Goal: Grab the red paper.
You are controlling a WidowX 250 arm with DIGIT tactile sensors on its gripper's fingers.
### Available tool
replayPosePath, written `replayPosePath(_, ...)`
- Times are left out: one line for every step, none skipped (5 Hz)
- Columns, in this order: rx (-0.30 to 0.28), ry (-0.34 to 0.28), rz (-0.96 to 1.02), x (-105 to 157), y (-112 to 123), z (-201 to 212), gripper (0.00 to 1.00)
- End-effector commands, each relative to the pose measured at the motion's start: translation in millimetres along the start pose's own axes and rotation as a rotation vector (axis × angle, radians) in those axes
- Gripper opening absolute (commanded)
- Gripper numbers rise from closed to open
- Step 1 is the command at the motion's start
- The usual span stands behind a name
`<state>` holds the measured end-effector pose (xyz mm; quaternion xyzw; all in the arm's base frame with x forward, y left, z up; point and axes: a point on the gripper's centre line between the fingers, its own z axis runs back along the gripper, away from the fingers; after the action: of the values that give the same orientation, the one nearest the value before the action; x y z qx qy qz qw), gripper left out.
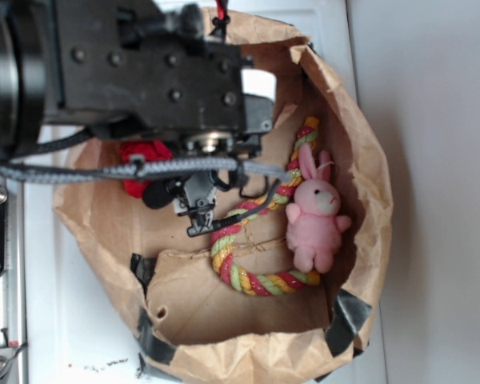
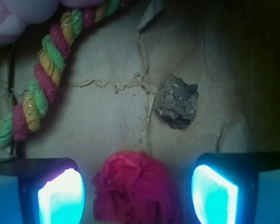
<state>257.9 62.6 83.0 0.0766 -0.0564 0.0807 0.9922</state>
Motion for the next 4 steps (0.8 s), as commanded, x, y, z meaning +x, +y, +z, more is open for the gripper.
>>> replayPosePath(0.025,-0.021,-0.065,8,-9,-12,1.0)
replayPosePath(0.006,-0.017,-0.098,2,-14,-16,1.0)
replayPosePath(-0.002,-0.015,-0.111,-8,-17,-16,1.0)
replayPosePath(-0.013,-0.011,-0.122,-15,-21,-13,1.0)
